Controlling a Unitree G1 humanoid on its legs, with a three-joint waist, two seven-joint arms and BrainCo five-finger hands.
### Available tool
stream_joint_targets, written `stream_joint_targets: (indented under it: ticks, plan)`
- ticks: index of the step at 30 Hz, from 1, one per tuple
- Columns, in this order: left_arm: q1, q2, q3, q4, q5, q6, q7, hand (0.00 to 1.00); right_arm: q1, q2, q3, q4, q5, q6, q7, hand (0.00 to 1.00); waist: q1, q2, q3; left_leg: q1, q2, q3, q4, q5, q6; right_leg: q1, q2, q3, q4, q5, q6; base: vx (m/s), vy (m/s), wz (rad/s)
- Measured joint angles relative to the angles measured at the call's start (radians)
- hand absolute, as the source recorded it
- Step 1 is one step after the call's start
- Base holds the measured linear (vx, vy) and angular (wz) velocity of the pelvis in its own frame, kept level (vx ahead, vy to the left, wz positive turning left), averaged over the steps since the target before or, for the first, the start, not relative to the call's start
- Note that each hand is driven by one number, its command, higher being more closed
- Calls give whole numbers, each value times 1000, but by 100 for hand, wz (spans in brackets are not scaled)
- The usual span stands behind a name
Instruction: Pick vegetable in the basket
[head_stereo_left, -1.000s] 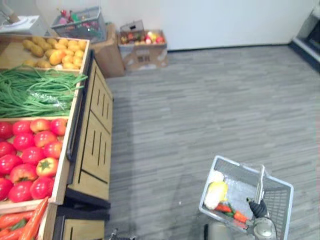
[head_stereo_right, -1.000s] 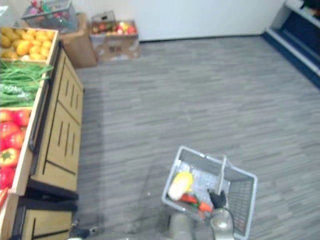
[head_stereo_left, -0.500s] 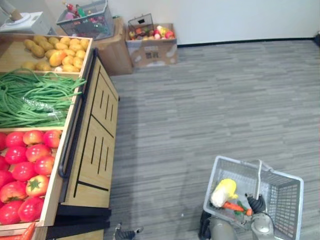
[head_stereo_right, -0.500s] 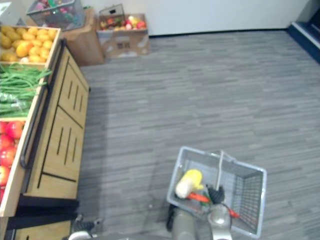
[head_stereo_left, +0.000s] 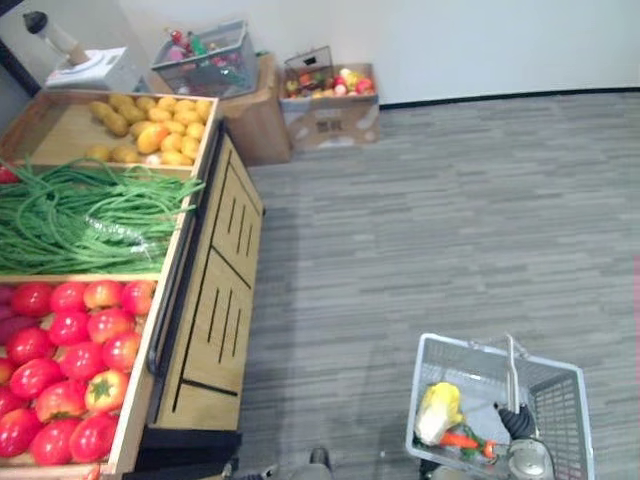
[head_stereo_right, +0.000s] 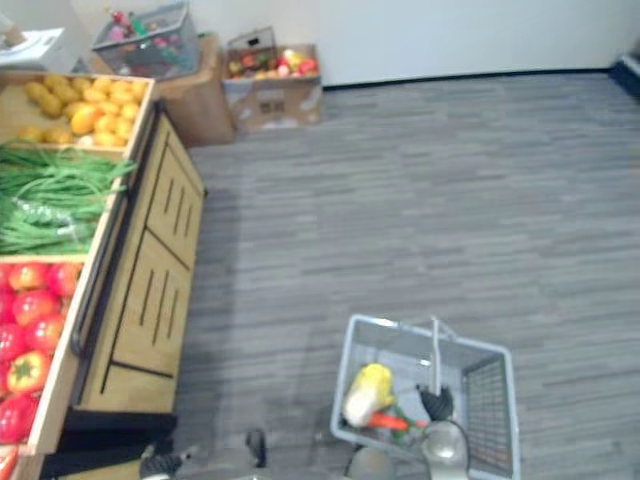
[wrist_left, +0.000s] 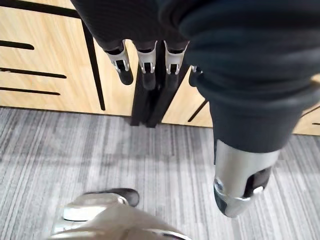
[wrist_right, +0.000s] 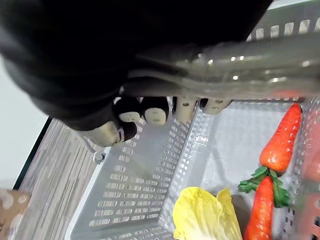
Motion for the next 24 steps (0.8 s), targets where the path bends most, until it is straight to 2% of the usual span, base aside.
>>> stream_joint_targets:
  ticks: [1, 2, 5, 11, 16, 20, 24]
  plan:
    - [6, 14, -2, -2, 0, -1, 0, 0, 18, 9, -1, -2, 0, -7, -1, 100, 0, -22, -10, 5, -28, 11, 0, -8, 15, 8, -26, 9, -18, 9, 14, 46, 282, -16]
    - [9, 18, -2, -5, 0, -2, -1, 0, 40, 13, -5, -2, 1, -8, -1, 100, -1, -34, -16, 19, -49, 35, 0, -16, 32, 17, -47, 20, -27, 16, 25, 39, 237, -20]
    - [23, 18, -5, -10, 3, -14, -4, 0, 59, 30, -18, -6, 2, -8, -2, 100, 1, -44, -35, 50, -76, 84, -7, -31, 55, 28, -71, 64, -39, 29, 46, 22, 161, -41]
    - [23, 25, -40, -9, 2, -30, -34, 0, 72, 48, -70, 4, 27, -7, 4, 100, 1, -33, -45, 98, -72, 138, -23, -47, 52, 23, -61, 100, -38, 34, 49, 49, 23, -28]
    - [20, 27, -36, -7, -1, -30, -67, 0, 70, 52, -100, 45, 132, -18, 26, 100, 3, -31, -47, 116, -65, 138, -35, -47, 51, 24, -53, 99, -6, 20, 37, 23, -2, -3]
    - [11, 12, 52, 23, -93, -31, -122, 0, 68, 75, -198, 112, 242, -34, 59, 100, 4, -29, -60, 123, -60, 136, -40, -47, 51, 29, -49, 98, -18, 19, 36, 4, -7, -2]
    - [16, -7, 122, 47, -199, -31, -154, 0, 74, 79, -277, 164, 282, -26, 76, 100, 3, -21, -77, 159, -56, 136, -69, -40, 43, 69, -34, 95, -49, 19, 36, 5, -4, -1]
